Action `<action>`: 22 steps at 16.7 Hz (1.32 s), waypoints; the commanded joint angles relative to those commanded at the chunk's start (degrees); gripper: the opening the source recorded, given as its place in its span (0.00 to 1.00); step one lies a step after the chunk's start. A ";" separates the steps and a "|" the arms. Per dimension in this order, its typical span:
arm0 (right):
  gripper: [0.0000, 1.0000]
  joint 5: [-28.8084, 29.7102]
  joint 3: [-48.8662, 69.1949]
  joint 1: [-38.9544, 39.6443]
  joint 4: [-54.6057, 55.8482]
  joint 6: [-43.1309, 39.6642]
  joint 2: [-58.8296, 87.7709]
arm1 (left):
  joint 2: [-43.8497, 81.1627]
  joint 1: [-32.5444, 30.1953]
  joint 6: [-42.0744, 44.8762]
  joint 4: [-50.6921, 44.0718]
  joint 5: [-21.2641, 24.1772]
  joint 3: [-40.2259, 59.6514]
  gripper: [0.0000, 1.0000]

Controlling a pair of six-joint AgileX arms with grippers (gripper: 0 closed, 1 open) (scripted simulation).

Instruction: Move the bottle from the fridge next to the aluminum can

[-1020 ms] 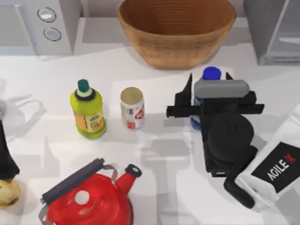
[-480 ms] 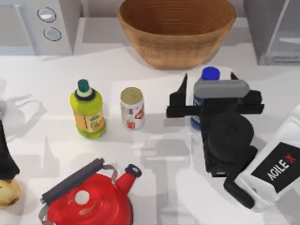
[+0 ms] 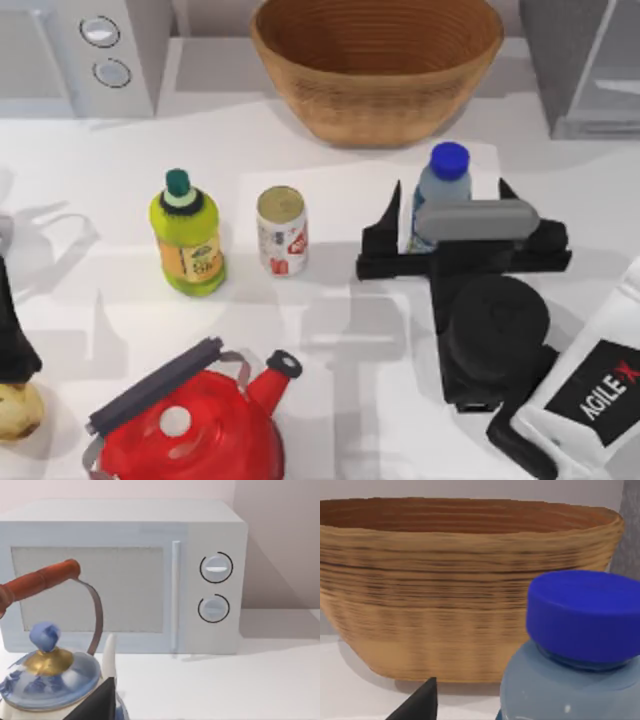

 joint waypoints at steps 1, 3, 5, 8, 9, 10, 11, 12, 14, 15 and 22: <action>1.00 0.00 0.00 0.00 0.00 0.00 0.00 | 0.00 0.00 0.00 0.00 0.00 0.00 1.00; 1.00 -0.12 0.19 -0.27 -0.14 0.00 0.27 | 0.00 0.00 0.00 0.00 0.00 0.00 1.00; 1.00 -1.26 -0.32 -0.48 -1.04 -0.01 -1.47 | 0.00 0.00 0.00 0.00 0.00 0.00 1.00; 1.00 -5.63 -2.33 -1.94 -5.13 -0.08 -8.59 | 0.00 0.00 0.00 0.00 0.00 0.00 1.00; 1.00 -7.65 -3.34 -2.93 -7.31 -0.10 -12.15 | 0.00 0.00 0.00 0.00 0.00 0.00 1.00; 1.00 -9.84 -4.53 -4.25 -9.93 -0.11 -16.25 | 0.00 0.00 0.00 0.00 0.00 0.00 1.00; 1.00 -12.16 -5.91 -5.87 -12.97 -0.11 -20.81 | 0.00 0.00 0.00 0.00 0.00 0.00 1.00; 1.00 -14.59 -7.45 -7.73 -16.39 -0.08 -25.76 | 0.00 0.00 0.00 0.00 0.00 0.00 1.00; 1.00 -19.65 -10.81 -11.88 -24.16 0.04 -36.46 | 0.00 0.00 0.00 0.00 0.00 0.00 1.00; 1.00 -22.20 -12.56 -14.09 -28.38 0.13 -42.11 | 0.00 0.00 0.00 0.00 0.00 0.00 1.00; 1.00 -37.32 -24.01 -30.66 -58.30 0.87 -82.60 | 0.00 0.00 0.00 0.00 0.00 0.00 1.00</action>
